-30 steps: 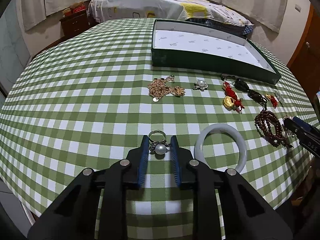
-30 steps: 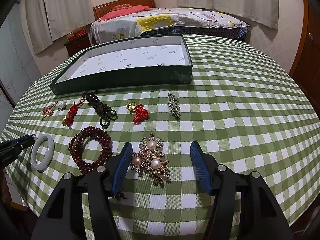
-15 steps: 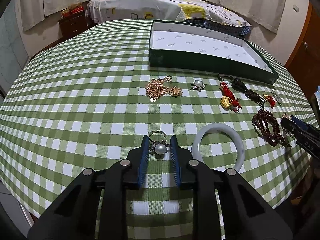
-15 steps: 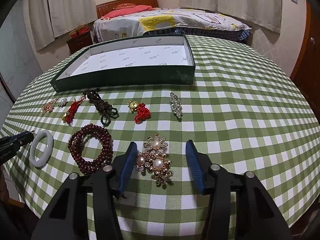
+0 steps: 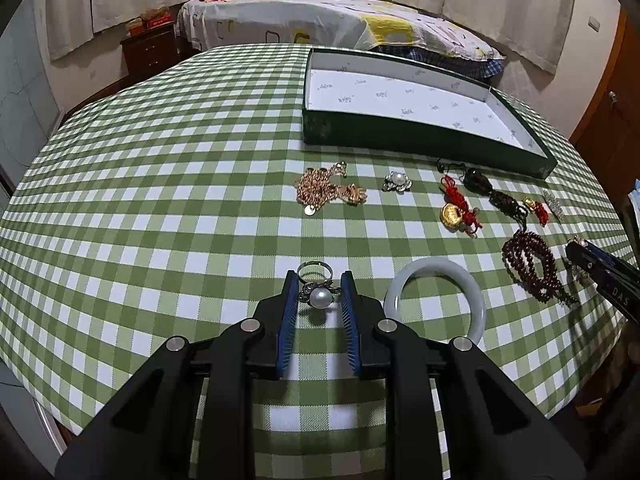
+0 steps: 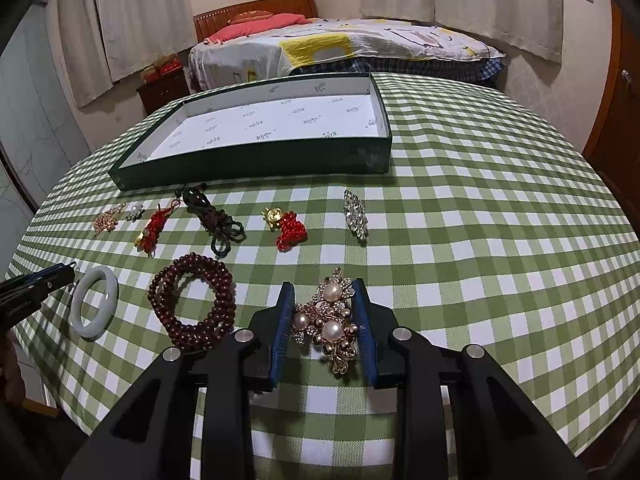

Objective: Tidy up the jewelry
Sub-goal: 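Lower the pearl ring into the tray with the left tool while the right tool releases the brooch there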

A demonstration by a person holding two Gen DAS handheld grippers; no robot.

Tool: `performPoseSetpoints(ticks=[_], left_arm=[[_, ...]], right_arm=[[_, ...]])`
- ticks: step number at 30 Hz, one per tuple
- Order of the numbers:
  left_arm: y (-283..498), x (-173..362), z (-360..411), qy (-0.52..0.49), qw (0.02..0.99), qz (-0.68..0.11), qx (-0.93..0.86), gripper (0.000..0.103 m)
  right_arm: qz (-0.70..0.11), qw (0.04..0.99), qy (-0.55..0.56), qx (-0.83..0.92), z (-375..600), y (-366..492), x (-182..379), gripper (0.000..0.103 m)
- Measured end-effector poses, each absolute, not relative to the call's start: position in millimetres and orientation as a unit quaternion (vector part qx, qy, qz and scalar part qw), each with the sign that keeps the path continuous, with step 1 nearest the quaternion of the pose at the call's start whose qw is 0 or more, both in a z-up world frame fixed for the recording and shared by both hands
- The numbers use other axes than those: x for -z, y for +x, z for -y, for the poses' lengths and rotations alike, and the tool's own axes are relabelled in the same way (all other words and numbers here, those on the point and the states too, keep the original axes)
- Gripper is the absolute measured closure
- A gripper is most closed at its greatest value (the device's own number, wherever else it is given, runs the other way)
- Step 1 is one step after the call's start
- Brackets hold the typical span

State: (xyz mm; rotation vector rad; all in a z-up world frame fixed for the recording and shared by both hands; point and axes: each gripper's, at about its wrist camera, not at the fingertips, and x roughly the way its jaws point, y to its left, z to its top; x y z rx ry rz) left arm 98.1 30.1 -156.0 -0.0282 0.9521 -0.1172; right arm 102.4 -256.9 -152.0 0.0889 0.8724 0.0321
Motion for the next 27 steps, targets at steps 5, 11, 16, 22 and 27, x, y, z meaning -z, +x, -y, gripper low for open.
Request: performPoseSetpoints(ticks=[5, 11, 16, 22, 27], left_arm=[[100.4, 146.6, -25.5, -0.018, 0.891, -0.449, 0.065, 0.082], [109.0, 130.9, -10.0, -0.020, 0.895, -0.437, 0.092, 0.082], [126.2, 118.4, 7.1, -0.019, 0.898, -0.425, 0.114, 0.082], [157.9, 102.7, 27.0, -0.025, 0.904, -0.405, 0.135, 0.082], [191.0, 89.5, 47.5, -0.022, 0.913, -0.380, 0.147, 0.082]], right_arm=[[-0.414, 0.909, 0.048, -0.021, 258.2, 102.5, 142.6, 0.073], [-0.397, 0.916, 0.054, -0.026, 256.2, 110.0, 126.3, 0.073], [-0.379, 0.923, 0.050, -0.030, 255.5, 126.3, 110.7, 0.073], [-0.353, 0.934, 0.047, -0.034, 254.0, 151.9, 92.3, 0.073], [-0.330, 0.942, 0.043, -0.036, 253.6, 180.0, 76.1, 0.073]])
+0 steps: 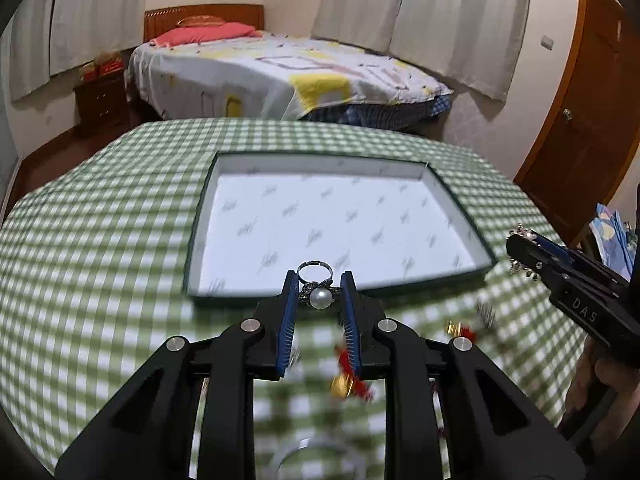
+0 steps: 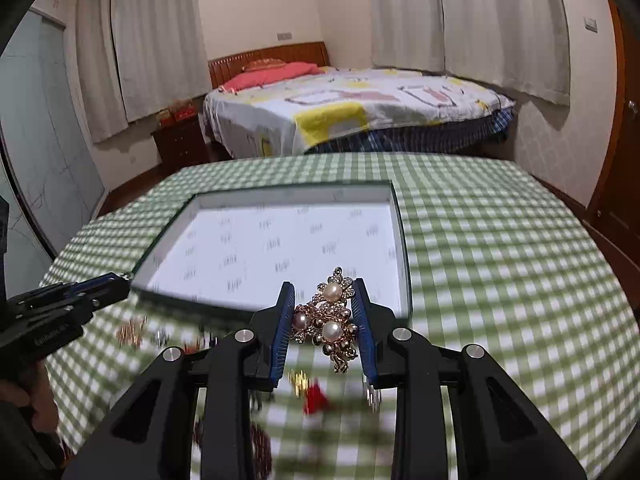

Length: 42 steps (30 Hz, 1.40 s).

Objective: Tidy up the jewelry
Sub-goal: 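Lower the pearl ring into the tray with the left tool while the right tool releases the brooch there, then withdraw both open tools from the tray toward the remaining jewelry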

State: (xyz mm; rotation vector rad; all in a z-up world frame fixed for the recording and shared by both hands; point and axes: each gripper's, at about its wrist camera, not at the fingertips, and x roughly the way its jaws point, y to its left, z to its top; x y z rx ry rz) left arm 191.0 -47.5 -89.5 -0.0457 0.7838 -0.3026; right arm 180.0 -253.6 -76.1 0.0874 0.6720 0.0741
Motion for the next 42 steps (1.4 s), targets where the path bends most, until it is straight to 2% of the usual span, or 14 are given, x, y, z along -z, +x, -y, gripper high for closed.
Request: performPoseSetpoints(ticks=[8, 13, 17, 25, 27, 29, 34, 36, 38, 40, 42], left_arm=[[238.9, 81.7, 82.8, -0.019, 0.920, -0.358, 0.159, 0.082], [267.0, 116.1, 102.7, -0.007, 0.906, -0.393, 0.157, 0.082], [277.6, 144.7, 109.6, 0.003, 0.893, -0.423, 0.151, 0.082], [283.8, 161.0, 115.3, 0.005, 0.883, -0.443, 0.157, 0.082], [283.8, 160.3, 115.1, 0.004, 0.884, -0.440, 0.156, 0.075], [284.0, 159.4, 115.7, 0.008, 0.886, -0.437, 0.156, 0.060], [280.5, 154.1, 114.2, 0.004, 0.891, -0.429, 0.151, 0.041], [277.1, 149.0, 111.6, 0.004, 0.894, -0.422, 0.150, 0.040], [271.9, 142.7, 109.0, 0.009, 0.898, -0.415, 0.145, 0.032], [265.6, 135.6, 105.2, 0.005, 0.903, -0.405, 0.143, 0.029], [257.7, 129.2, 102.0, 0.004, 0.906, -0.397, 0.143, 0.026]], right_arm=[[-0.313, 0.949, 0.038, -0.032, 260.0, 221.7, 71.0, 0.074], [-0.339, 0.939, 0.037, -0.037, 260.9, 241.6, 94.5, 0.074], [-0.363, 0.930, 0.047, -0.039, 264.1, 253.7, 113.5, 0.079], [-0.384, 0.921, 0.048, -0.037, 264.7, 259.4, 131.5, 0.079], [-0.387, 0.920, 0.047, -0.035, 265.2, 259.8, 133.6, 0.078], [-0.390, 0.919, 0.050, -0.033, 267.0, 259.7, 135.0, 0.078], [-0.389, 0.919, 0.055, -0.028, 268.6, 258.7, 132.7, 0.078], [-0.387, 0.920, 0.056, -0.027, 268.8, 255.8, 130.3, 0.077], [-0.384, 0.921, 0.056, -0.026, 269.2, 251.9, 128.0, 0.071], [-0.378, 0.924, 0.056, -0.022, 269.6, 245.8, 124.5, 0.057], [-0.376, 0.925, 0.054, -0.021, 269.4, 237.9, 121.2, 0.056]])
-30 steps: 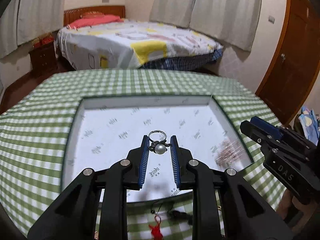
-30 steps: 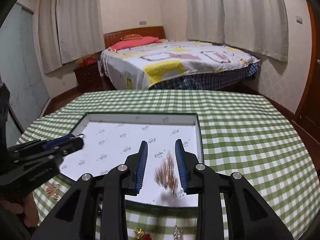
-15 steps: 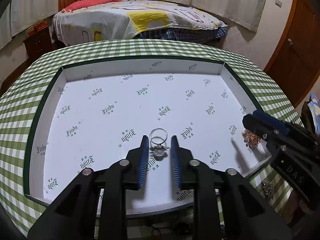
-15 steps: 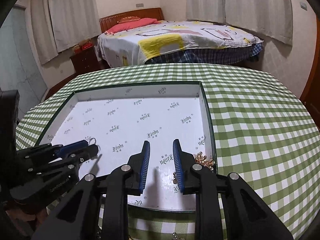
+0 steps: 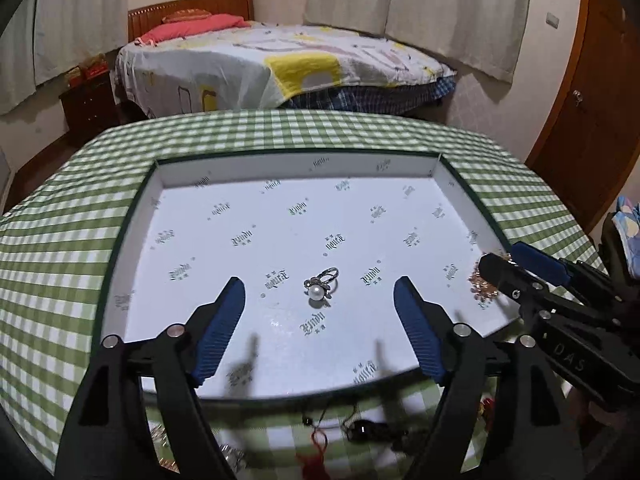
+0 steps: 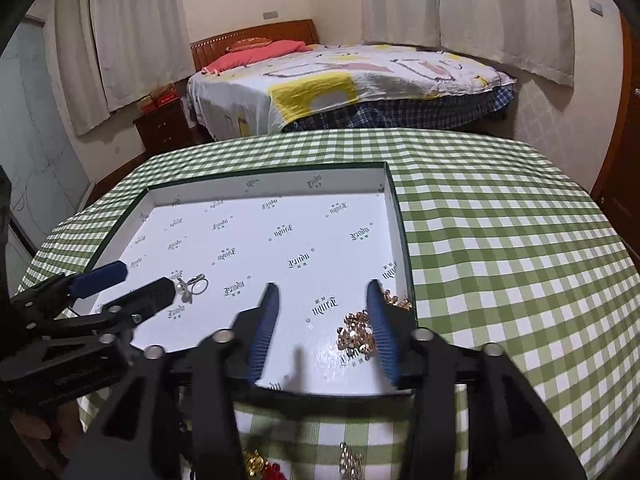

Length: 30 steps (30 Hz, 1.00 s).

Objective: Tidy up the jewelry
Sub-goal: 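Withdraw both open tools from the tray toward the remaining jewelry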

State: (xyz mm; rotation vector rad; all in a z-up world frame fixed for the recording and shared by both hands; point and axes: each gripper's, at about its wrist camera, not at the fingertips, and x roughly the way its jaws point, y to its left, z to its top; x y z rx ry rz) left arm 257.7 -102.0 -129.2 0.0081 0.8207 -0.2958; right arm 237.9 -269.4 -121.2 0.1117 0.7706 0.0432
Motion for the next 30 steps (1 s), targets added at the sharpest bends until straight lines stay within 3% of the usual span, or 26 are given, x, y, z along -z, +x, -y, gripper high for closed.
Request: performPoseSetpoints(ticks=[8, 27, 30], left_arm=[[210.2, 111.2, 79.5, 0.005, 0.918, -0.375, 0.126, 0.019], [105.4, 128.9, 31.2, 0.013, 0.916, -0.395, 0.071, 0.017], [96.9, 133.1, 26.1, 0.012, 0.914, -0.400, 0.062, 0.017]], right_arm=[[-0.378, 0.924, 0.054, -0.030, 262.6, 195.8, 115.7, 0.056], [-0.409, 0.908, 0.030, -0.080, 219.1, 113.5, 134.4, 0.056], [-0.412, 0.906, 0.031, -0.089, 213.5, 107.6, 137.3, 0.044]])
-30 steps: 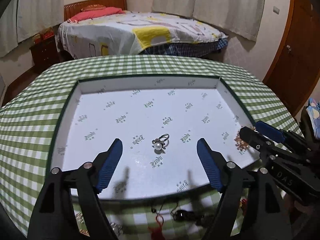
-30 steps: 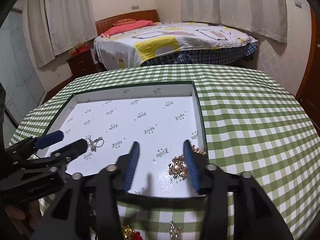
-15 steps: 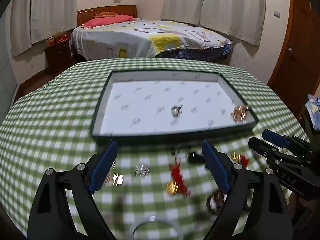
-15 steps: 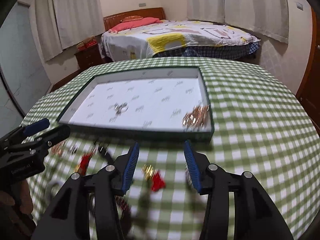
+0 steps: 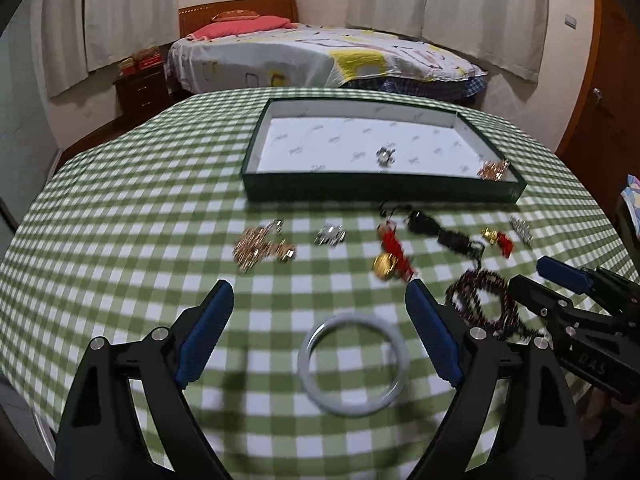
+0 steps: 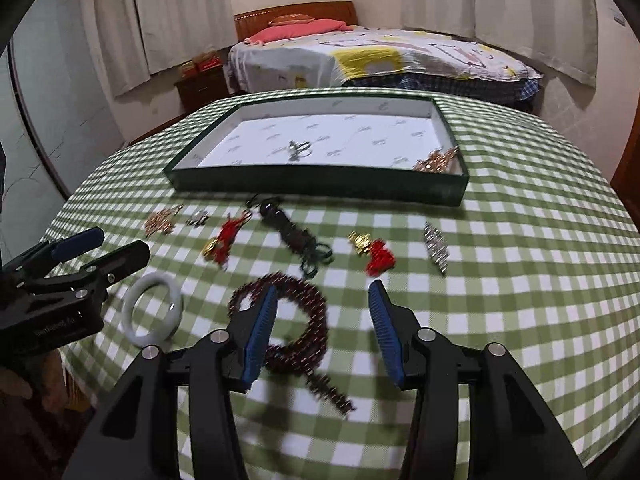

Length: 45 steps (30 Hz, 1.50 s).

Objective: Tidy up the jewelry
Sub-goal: 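Withdraw both open tools from the tray toward the remaining jewelry, then grasp the dark red bead strand with the right tool while the left tool grasps the white jade bangle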

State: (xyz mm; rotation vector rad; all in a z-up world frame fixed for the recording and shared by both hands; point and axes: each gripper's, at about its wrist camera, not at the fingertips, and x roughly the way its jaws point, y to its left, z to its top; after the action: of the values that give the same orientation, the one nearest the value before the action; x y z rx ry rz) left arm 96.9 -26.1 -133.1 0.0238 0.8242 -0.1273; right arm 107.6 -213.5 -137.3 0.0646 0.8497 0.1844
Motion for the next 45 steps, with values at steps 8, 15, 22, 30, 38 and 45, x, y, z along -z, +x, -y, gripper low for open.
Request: performPoseSetpoints(ticks=[8, 15, 22, 30, 38, 45], left_arm=[[84.9, 144.7, 20.3, 0.022, 0.908, -0.416, 0.038, 0.013], [83.2, 147.3, 20.1, 0.026, 0.905, -0.422, 0.036, 0.012], [86.4, 152.3, 24.4, 0.015, 0.900, -0.432, 0.051, 0.011], [90.5, 158.6, 34.9, 0.017, 0.895, -0.440, 0.069, 0.011], [98.0, 169.7, 37.9, 0.011, 0.888, -0.454, 0.072, 0.011], [97.5, 173.3, 44.5, 0.026, 0.887, -0.455, 0.079, 0.011]], right_arm=[[-0.415, 0.904, 0.018, -0.101, 198.6, 108.6, 147.8, 0.040], [-0.419, 0.901, -0.017, -0.109, 182.0, 111.7, 157.5, 0.031], [-0.424, 0.901, -0.025, -0.094, 187.8, 109.7, 162.9, 0.047], [-0.424, 0.901, 0.008, -0.089, 211.2, 106.2, 160.2, 0.085], [-0.423, 0.902, 0.021, -0.082, 221.0, 103.6, 160.4, 0.086], [-0.422, 0.903, 0.022, -0.083, 222.3, 104.1, 160.7, 0.086]])
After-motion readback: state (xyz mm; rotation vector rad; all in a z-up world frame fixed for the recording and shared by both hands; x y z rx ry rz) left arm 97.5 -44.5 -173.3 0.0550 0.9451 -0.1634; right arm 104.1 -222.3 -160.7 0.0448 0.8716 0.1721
